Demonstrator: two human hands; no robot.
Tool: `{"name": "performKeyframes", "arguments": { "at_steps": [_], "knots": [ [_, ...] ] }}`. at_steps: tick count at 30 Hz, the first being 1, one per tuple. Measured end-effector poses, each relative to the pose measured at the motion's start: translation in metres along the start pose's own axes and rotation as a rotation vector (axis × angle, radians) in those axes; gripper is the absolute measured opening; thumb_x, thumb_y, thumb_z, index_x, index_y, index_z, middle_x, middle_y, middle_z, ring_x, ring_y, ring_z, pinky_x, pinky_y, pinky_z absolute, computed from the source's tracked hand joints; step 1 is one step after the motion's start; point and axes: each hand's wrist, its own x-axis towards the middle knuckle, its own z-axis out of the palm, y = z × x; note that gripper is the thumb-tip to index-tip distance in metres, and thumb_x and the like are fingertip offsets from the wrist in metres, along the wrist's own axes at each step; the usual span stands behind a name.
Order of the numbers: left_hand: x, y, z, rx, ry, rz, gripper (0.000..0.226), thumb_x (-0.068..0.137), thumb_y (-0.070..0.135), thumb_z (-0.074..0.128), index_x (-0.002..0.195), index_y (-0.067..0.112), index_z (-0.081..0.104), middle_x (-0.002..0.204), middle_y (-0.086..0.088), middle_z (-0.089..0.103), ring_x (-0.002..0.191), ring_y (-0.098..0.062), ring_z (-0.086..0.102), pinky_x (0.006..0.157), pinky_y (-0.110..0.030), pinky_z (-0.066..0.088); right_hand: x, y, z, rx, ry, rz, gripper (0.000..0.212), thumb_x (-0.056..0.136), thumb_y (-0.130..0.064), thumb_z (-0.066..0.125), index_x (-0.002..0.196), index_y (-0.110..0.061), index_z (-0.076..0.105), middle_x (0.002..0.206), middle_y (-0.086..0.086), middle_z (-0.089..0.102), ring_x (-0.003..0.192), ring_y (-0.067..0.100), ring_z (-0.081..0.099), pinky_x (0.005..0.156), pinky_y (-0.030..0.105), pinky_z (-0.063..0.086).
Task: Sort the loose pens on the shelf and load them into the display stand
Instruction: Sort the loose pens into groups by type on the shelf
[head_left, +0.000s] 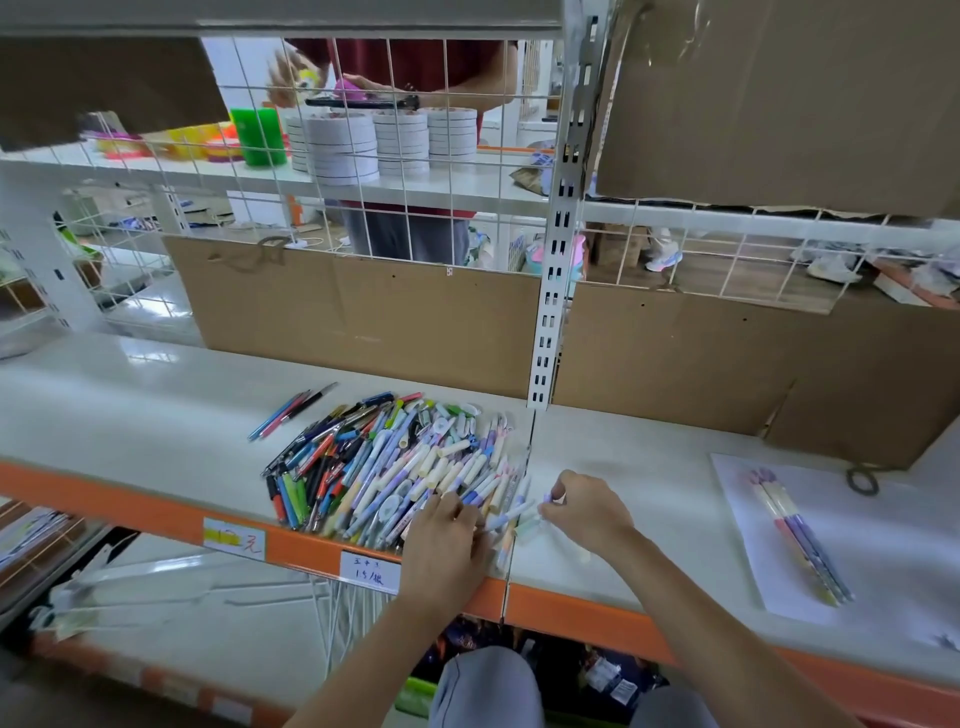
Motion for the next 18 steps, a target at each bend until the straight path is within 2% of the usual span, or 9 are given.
{"name": "performKeyframes", "arguments": {
  "at_steps": [3,6,10,13,15,18],
  "knots": [
    [0.003,-0.003,-0.005,-0.01,0.028,-0.027,0.024,0.096,0.031,0.047,0.102,0.012,0.06,0.103,-0.002,0.048,0.097,-0.019,0.048,0.074,-0.024,0.033,0.001,0.009,-0.002,0.051,0.023,0.009,0.016,0.09,-0.032,0.053,0.091,-0.017,0.05,0.095,0.0,0.052,0.084,0.018,0.048,0.061,0.027,0.034],
    [0.01,-0.01,-0.011,0.067,0.036,-0.066,0.021,0.097,0.029,0.042,0.105,0.017,0.057,0.104,0.0,0.046,0.097,-0.015,0.047,0.082,-0.023,0.039,-0.001,0.02,-0.008,0.076,0.063,0.037,0.013,0.09,-0.028,0.053,0.091,-0.017,0.048,0.096,0.001,0.051,0.086,0.018,0.048,0.069,0.027,0.035],
    [0.018,-0.01,-0.015,0.169,-0.031,-0.079,0.025,0.096,0.037,0.043,0.108,0.02,0.055,0.106,0.001,0.048,0.102,-0.014,0.047,0.091,-0.025,0.041,-0.013,0.03,-0.01,0.054,-0.04,0.084,0.024,0.086,-0.03,0.058,0.092,-0.012,0.045,0.087,0.001,0.051,0.076,0.02,0.049,0.056,0.026,0.034],
    [0.022,-0.006,-0.015,0.279,-0.069,-0.042,0.026,0.096,0.032,0.042,0.114,0.018,0.054,0.111,-0.001,0.053,0.107,-0.017,0.047,0.095,-0.027,0.039,-0.02,0.035,-0.006,0.11,-0.069,0.079,0.023,0.086,-0.025,0.061,0.093,-0.012,0.044,0.08,-0.001,0.047,0.068,0.017,0.046,0.052,0.024,0.032],
    [0.024,-0.002,-0.016,0.344,-0.095,-0.013,0.026,0.096,0.027,0.043,0.116,0.015,0.054,0.112,-0.002,0.055,0.108,-0.018,0.047,0.095,-0.029,0.039,-0.022,0.037,-0.005,0.168,-0.05,0.069,0.02,0.086,-0.023,0.06,0.099,-0.011,0.049,0.088,0.0,0.05,0.073,0.017,0.048,0.055,0.022,0.034],
    [0.028,0.001,-0.018,0.398,-0.133,0.0,0.027,0.093,0.026,0.047,0.115,0.012,0.055,0.113,-0.003,0.057,0.109,-0.019,0.05,0.095,-0.03,0.042,-0.027,0.042,-0.004,0.313,-0.032,0.078,0.023,0.086,-0.022,0.063,0.105,-0.012,0.056,0.097,0.002,0.055,0.08,0.016,0.054,0.067,0.024,0.044]
  ]
}}
